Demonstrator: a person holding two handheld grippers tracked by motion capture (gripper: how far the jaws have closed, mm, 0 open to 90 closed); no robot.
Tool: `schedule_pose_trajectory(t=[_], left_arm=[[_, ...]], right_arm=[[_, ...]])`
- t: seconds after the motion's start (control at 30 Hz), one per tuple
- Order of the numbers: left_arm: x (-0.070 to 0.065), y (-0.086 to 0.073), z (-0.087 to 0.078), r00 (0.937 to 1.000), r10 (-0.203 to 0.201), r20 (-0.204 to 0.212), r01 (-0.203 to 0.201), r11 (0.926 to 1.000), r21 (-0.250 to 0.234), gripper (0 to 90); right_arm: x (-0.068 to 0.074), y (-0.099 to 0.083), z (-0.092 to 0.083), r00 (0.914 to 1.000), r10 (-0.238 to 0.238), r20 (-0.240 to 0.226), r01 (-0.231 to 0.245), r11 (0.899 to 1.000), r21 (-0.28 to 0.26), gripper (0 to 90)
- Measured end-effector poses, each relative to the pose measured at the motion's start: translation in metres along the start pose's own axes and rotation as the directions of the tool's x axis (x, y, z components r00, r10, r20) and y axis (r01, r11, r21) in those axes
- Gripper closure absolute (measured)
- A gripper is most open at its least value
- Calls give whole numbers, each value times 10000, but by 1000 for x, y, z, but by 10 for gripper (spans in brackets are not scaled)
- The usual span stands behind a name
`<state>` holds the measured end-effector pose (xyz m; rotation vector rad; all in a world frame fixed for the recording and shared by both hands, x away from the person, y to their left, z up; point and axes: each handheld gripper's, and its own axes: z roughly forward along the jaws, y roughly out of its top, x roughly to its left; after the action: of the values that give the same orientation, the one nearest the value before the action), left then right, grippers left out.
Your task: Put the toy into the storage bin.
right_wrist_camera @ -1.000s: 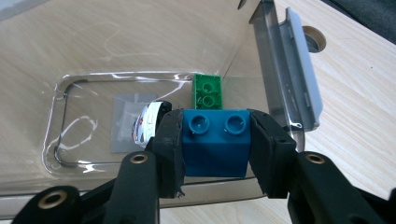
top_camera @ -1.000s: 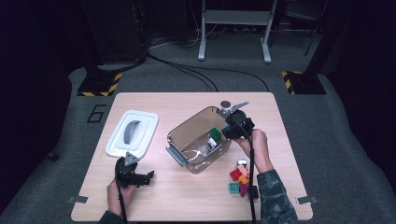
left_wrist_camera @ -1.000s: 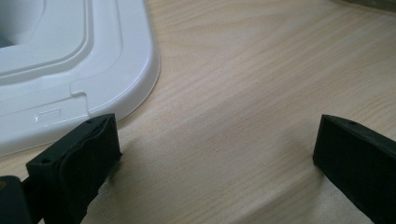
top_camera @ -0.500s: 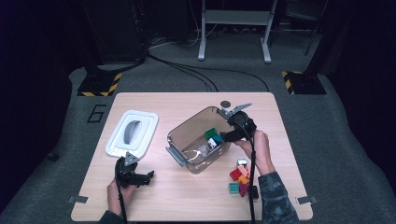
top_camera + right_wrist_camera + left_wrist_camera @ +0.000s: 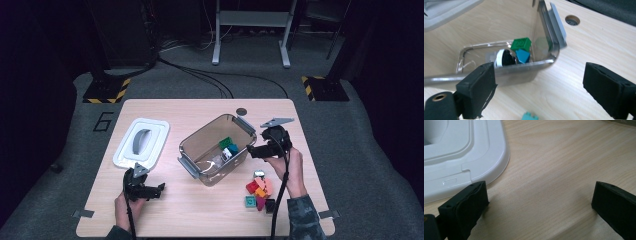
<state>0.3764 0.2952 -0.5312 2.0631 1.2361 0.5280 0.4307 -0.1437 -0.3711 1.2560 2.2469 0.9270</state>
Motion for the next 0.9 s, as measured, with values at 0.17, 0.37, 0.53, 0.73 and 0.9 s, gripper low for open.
schedule_pose_trajectory(t=[0.17,0.37,0.53,0.73,0.9], left_arm=[[0,0,0,10000,38,-3,-38,10000,11,4],[0,0,0,10000,-1,-3,1,10000,0,4],[0,0,0,10000,-4,-2,4,10000,3,4],[0,0,0,10000,3,-2,-2,10000,4,4],[0,0,0,10000,-2,-2,2,10000,2,4]], right_arm=[[-6,-25,-6,9990,387,224,-392,9990,237,72],[-11,-50,-5,9965,729,401,-749,9958,528,102],[-12,-70,2,9939,1020,416,-1053,9907,860,152],[-12,-91,16,9906,1346,259,-1370,9799,1449,275],[-13,-103,24,9844,1753,-179,-1679,9640,2060,375]])
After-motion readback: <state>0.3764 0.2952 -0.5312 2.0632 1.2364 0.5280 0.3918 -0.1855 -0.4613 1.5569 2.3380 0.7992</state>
